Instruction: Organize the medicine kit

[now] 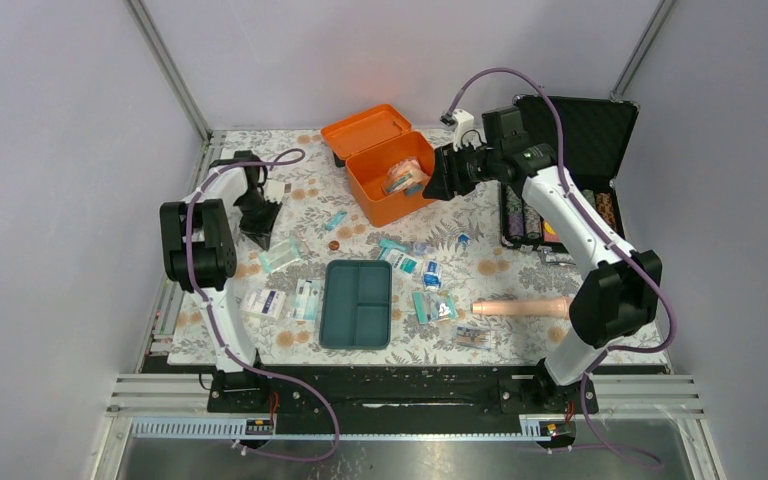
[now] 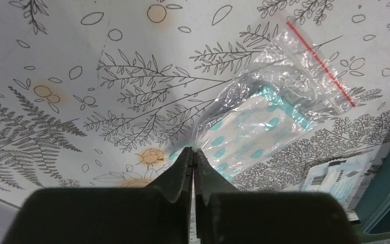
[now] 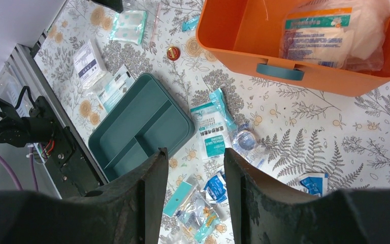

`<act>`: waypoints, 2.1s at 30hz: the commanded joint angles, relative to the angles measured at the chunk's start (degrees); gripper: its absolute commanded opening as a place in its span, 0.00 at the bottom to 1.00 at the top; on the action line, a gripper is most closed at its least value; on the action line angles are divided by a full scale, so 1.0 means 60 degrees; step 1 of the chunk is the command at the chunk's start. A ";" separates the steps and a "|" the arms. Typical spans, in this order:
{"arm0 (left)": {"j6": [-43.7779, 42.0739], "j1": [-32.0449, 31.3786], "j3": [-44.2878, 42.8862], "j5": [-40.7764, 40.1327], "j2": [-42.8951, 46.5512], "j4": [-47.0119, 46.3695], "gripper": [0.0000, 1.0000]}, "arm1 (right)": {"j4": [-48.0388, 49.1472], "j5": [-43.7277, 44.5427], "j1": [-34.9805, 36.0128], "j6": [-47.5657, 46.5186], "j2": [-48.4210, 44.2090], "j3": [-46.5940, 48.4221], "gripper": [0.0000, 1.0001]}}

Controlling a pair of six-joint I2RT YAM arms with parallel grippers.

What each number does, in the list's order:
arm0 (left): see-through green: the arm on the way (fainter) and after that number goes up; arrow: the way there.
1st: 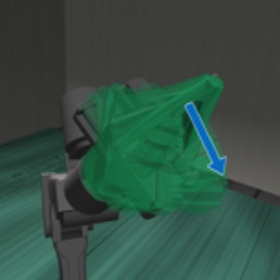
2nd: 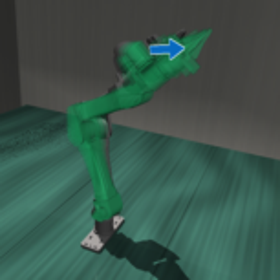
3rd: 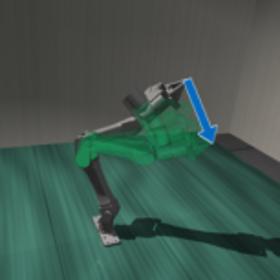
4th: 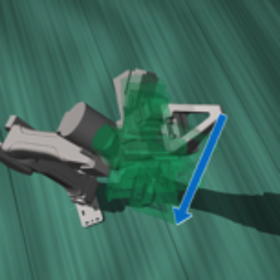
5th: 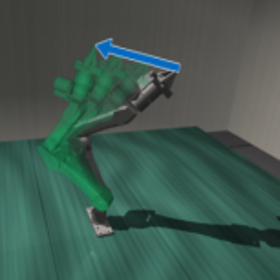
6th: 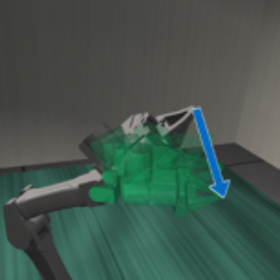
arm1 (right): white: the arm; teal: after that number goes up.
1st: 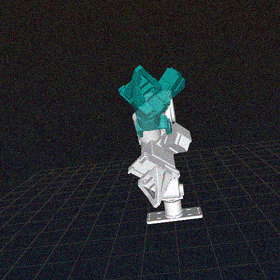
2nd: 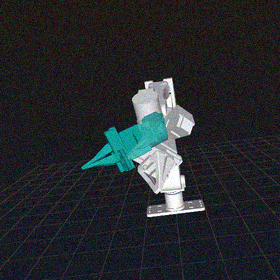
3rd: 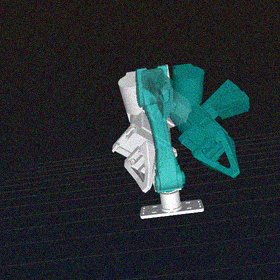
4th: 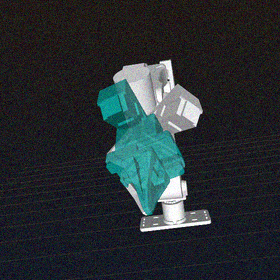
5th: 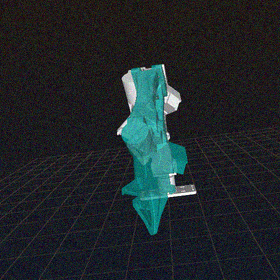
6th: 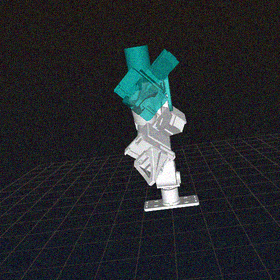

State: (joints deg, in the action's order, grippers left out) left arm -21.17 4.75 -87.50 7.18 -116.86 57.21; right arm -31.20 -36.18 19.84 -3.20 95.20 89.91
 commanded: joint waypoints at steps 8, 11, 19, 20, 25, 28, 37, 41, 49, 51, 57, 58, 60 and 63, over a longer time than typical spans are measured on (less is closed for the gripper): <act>-0.0032 0.0013 -0.0558 0.3882 0.2795 0.1322 0.00 | 0.0100 -0.0355 -0.0017 -0.0128 -0.0361 0.0113 0.53; 0.0125 -0.0001 -0.1340 0.5548 0.3443 0.1809 0.00 | 0.0289 -0.0485 -0.0024 0.0144 -0.0237 0.0272 0.59; 0.4487 -0.0198 -0.1609 0.7661 0.4671 -0.2208 0.00 | 0.2041 -0.2466 -0.0025 0.2794 0.0862 0.0862 0.72; 0.5232 -0.0229 -0.1345 0.7656 0.4865 -0.3188 0.00 | 0.2566 -0.2812 -0.0025 0.3339 0.1043 0.0943 0.73; 0.6468 -0.0524 -0.1225 0.8064 0.4864 -0.5036 0.00 | 0.4451 -0.3706 0.0165 0.4803 0.2089 0.2103 0.76; 0.6690 -0.0653 -0.1343 0.8447 0.4645 -0.5031 0.00 | 0.4928 -0.3788 0.0294 0.5120 0.2707 0.2947 0.77; 0.6929 -0.1033 -0.1214 0.8912 0.4466 -0.5171 0.00 | 0.5909 -0.4088 0.0948 0.5561 0.3985 0.4811 0.77; 0.6948 -0.1181 -0.1075 0.8934 0.4396 -0.5170 0.00 | 0.5966 -0.4119 0.1149 0.5618 0.4151 0.5150 0.62; 0.6840 -0.1364 -0.0575 0.7955 0.4386 -0.5124 0.00 | 0.5503 -0.3786 0.1144 0.5066 0.4010 0.4975 0.00; 0.6500 -0.1362 -0.0572 0.7327 0.4374 -0.4747 0.18 | 0.4792 -0.3538 0.1074 0.4583 0.3954 0.4910 0.00; 0.5121 -0.1349 -0.0420 0.5596 0.4563 -0.3588 0.55 | 0.1197 -0.1944 0.0564 0.0542 0.4202 0.5881 0.00; 0.4985 -0.1349 -0.0321 0.5508 0.4608 -0.3520 0.55 | 0.0514 -0.1385 0.0488 -0.0355 0.4398 0.6375 0.00; 0.4906 -0.1348 -0.0008 0.5363 0.4760 -0.3519 0.56 | -0.0568 -0.0468 0.0372 -0.2038 0.4973 0.7138 0.00; 0.4937 -0.1347 0.0567 0.5276 0.5045 -0.3789 0.56 | -0.1258 0.0451 0.0270 -0.3069 0.5684 0.7969 0.00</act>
State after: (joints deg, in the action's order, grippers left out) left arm 10.98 -3.42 -87.37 42.54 -90.54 35.07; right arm -27.20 -44.14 22.57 -3.99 125.01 131.17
